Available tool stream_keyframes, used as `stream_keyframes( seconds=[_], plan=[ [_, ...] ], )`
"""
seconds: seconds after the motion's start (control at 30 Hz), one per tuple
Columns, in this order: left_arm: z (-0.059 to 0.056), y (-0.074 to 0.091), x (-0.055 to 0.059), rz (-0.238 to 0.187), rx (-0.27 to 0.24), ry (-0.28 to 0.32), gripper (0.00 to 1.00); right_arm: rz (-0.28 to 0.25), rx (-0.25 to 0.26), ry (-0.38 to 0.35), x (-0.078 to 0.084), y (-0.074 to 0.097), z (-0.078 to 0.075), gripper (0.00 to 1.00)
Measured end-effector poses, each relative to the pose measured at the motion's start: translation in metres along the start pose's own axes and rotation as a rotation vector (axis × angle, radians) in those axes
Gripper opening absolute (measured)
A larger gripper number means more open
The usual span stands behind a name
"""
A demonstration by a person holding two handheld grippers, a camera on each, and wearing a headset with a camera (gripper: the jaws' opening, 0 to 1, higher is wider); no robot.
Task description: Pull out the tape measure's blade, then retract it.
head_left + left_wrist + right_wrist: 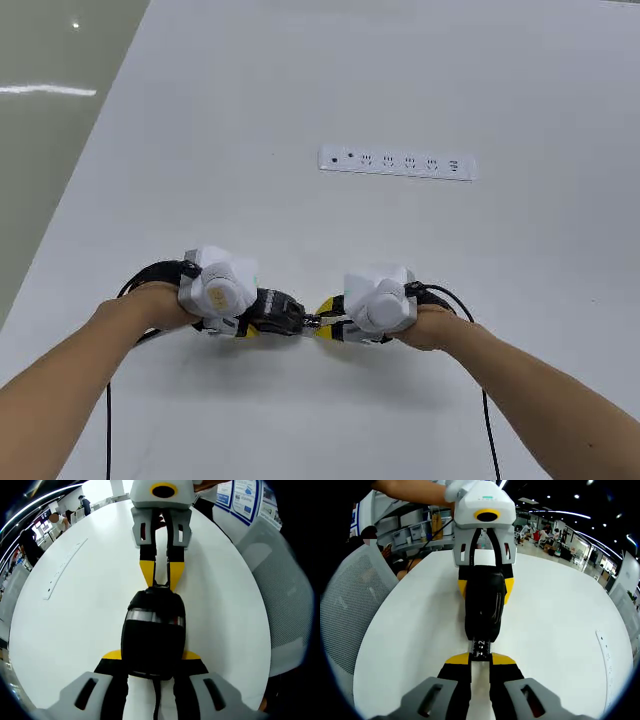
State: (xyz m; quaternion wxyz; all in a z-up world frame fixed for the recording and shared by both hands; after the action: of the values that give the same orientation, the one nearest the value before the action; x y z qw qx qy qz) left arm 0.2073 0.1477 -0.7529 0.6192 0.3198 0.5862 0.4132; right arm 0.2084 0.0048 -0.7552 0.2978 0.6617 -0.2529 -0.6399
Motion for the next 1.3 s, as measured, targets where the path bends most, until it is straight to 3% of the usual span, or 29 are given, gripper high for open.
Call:
stream_keyframes(
  seconds=[0.73, 1.3],
  plan=[
    [-0.002, 0.003, -0.002, 0.008, -0.004, -0.004, 0.3, 0.007, -0.004, 0.028, 0.006, 0.011, 0.001, 0.12],
    [-0.001, 0.001, 0.002, 0.011, -0.003, -0.003, 0.3, 0.005, -0.007, 0.045, 0.01, 0.019, 0.001, 0.12]
  ],
)
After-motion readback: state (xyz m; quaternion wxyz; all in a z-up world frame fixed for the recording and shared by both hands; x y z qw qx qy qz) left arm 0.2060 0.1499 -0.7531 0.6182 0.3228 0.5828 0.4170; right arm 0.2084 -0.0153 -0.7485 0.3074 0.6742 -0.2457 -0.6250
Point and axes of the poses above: the centre of the closed fingertips' face, and the gripper's own axes: y roughly backward along the fingers, z roughly to its left, x roughly out of its underside, the point moved 6 cm from there along y, roughly backward along the fingers, and after that the axes turned 4 degrees about -y, right-handed, at the moved point
